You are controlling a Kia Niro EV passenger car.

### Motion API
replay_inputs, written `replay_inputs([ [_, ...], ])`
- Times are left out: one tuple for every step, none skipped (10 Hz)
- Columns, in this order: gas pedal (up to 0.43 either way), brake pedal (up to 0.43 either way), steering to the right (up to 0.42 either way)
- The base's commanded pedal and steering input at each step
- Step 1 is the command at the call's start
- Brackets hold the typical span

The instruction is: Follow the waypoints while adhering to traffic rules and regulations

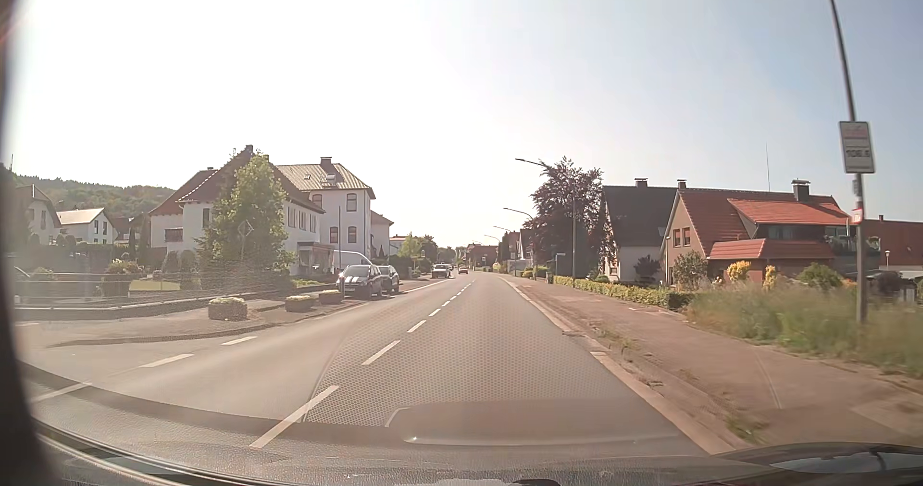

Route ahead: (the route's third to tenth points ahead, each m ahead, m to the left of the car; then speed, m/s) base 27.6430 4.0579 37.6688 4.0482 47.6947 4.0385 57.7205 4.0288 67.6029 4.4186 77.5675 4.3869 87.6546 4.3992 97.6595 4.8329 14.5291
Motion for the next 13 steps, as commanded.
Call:
replay_inputs([
  [0.177,0.0,0.003],
  [0.177,0.0,0.003],
  [0.177,0.0,0.002],
  [0.177,0.0,0.001],
  [0.177,0.0,0.001],
  [0.177,0.0,0.001],
  [0.177,0.0,0.001],
  [0.177,0.0,0.001],
  [0.177,0.0,0.001],
  [0.177,0.0,0.0],
  [0.169,0.0,-0.001],
  [0.169,0.0,-0.002],
  [0.169,0.0,-0.002],
])
